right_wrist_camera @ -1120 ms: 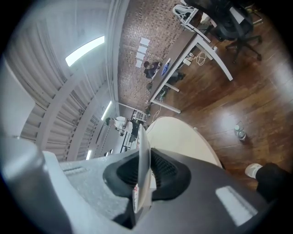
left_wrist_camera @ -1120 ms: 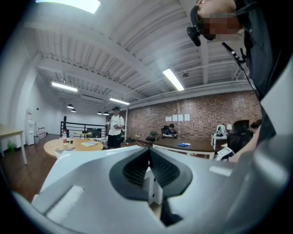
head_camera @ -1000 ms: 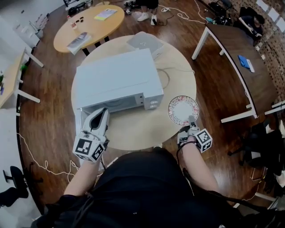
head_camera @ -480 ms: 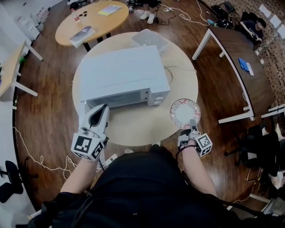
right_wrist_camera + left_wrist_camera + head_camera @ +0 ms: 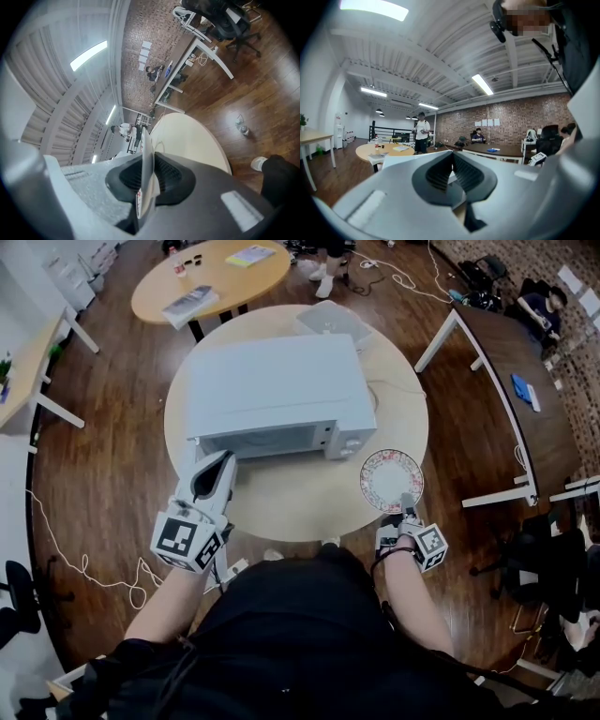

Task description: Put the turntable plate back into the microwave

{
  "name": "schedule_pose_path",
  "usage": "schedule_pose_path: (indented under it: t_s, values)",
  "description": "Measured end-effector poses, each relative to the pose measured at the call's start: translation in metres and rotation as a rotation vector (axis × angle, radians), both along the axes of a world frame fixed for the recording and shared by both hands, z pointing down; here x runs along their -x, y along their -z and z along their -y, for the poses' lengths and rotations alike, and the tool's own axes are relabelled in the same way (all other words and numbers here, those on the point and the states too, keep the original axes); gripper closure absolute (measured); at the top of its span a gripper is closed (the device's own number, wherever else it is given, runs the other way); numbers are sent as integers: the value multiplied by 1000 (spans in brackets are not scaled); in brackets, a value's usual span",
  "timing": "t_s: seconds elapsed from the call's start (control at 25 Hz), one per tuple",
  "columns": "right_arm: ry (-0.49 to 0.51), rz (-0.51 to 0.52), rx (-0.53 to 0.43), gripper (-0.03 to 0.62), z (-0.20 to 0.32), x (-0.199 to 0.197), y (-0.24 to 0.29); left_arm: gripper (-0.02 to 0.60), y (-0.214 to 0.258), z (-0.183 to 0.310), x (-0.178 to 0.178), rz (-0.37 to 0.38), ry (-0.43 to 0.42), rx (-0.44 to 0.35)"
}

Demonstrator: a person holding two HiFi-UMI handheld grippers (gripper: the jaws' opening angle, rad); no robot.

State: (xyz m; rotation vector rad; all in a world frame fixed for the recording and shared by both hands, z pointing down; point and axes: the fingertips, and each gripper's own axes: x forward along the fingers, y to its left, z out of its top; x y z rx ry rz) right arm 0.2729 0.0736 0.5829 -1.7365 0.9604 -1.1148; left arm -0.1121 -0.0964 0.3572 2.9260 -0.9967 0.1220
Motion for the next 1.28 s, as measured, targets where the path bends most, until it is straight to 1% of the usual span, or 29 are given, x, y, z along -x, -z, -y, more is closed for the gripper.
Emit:
schedule_pose_path:
  t_s: [0.28, 0.56, 0.76, 0.88, 1.0, 1.28]
  values:
    - [44, 1, -1, 564, 9, 17, 0, 577, 6, -4, 19, -25, 36, -12]
    - [88, 2, -3, 563, 16, 34, -1, 575, 5, -9, 36, -24, 60, -16]
    - [101, 23, -4, 563, 19, 45, -4, 575, 4, -12, 42, -18, 59, -8]
    - [109, 36, -6, 563, 23, 53, -5, 577, 7, -12, 47, -28, 63, -19]
    - [119, 57, -7, 563, 27, 63, -8, 577, 7, -15, 51, -21, 64, -18]
    - [161, 55, -5, 563, 36, 76, -11, 576, 9, -23, 49, -13, 59, -39]
